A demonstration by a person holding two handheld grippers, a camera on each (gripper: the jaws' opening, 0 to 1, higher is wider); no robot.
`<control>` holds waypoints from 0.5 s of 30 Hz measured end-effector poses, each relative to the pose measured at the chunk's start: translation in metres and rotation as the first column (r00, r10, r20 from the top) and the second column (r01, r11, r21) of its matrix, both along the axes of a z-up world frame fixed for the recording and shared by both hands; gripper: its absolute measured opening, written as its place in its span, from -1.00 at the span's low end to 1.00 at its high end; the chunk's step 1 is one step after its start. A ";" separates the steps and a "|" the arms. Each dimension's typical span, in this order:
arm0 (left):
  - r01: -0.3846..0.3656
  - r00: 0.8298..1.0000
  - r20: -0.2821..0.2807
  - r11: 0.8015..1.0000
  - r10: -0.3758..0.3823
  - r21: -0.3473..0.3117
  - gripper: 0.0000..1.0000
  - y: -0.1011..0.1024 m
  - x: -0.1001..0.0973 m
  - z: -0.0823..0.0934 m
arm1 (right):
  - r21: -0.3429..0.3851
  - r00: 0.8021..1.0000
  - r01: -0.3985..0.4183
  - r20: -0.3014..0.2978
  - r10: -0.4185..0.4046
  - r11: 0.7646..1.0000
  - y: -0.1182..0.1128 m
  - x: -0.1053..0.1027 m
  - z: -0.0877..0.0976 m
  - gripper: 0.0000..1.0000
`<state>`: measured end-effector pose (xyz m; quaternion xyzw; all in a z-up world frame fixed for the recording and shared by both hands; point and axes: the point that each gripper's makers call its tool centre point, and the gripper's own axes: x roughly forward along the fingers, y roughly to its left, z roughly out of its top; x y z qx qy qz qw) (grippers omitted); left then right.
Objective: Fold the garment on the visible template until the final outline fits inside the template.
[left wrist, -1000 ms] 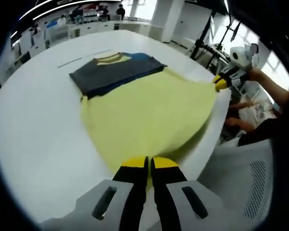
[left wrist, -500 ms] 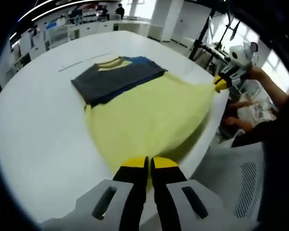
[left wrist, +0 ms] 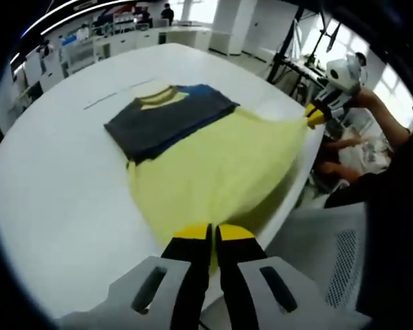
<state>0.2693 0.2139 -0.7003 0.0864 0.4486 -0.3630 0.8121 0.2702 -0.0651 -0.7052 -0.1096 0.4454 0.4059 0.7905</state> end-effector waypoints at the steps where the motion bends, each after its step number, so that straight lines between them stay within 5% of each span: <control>1: 0.000 1.000 -0.001 1.000 0.000 0.000 -1.00 0.000 0.000 0.001 | -0.001 1.000 -0.002 -0.002 0.002 1.000 0.000 -0.001 0.001 -1.00; 15: 0.027 0.999 -0.023 0.999 -0.026 0.024 -1.00 0.003 -0.007 0.017 | -0.018 0.997 -0.069 -0.019 0.069 0.997 0.004 -0.010 0.019 -1.00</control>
